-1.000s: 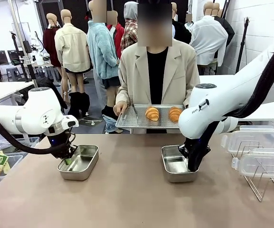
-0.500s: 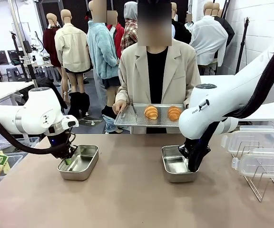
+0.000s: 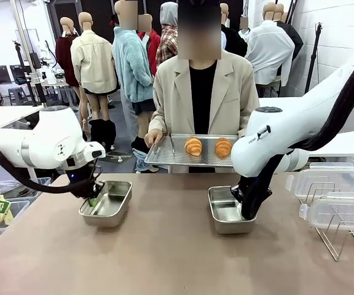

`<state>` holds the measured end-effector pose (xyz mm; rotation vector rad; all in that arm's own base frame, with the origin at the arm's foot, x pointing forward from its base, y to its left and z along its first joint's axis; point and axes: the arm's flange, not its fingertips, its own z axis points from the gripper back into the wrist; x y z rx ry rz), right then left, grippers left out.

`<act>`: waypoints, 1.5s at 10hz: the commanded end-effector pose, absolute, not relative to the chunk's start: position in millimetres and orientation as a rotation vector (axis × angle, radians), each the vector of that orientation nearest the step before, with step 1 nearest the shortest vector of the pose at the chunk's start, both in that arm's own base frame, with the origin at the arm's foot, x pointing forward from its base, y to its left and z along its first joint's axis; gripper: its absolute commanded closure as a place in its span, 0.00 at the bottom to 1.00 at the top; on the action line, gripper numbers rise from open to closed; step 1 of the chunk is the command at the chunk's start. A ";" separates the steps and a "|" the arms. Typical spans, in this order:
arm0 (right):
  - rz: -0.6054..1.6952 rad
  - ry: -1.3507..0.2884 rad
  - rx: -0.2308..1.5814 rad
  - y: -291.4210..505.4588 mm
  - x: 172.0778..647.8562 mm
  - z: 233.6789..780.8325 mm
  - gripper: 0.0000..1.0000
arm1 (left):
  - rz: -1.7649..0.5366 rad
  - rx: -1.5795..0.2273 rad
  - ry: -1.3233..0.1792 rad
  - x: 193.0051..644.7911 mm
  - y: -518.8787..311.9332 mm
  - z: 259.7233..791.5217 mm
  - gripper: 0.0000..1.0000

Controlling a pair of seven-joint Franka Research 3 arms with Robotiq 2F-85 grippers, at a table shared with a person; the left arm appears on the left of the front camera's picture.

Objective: Place the bread in airtight containers.
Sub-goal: Once an object is inside an Airtight Container , place the container in the center of the table.

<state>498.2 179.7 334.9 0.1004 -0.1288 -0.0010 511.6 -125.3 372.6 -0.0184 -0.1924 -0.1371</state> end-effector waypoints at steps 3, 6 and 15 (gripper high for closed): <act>-0.096 -0.202 0.159 157.7 483.0 420.3 1.00 | -0.092 0.066 -0.268 491.7 -163.7 457.9 1.00; -0.063 -0.139 0.115 161.6 499.5 416.7 1.00 | -0.116 0.034 -0.280 485.7 -165.1 465.4 1.00; -0.084 -0.200 0.145 155.2 483.2 435.8 1.00 | -0.116 0.034 -0.280 485.7 -165.1 465.4 1.00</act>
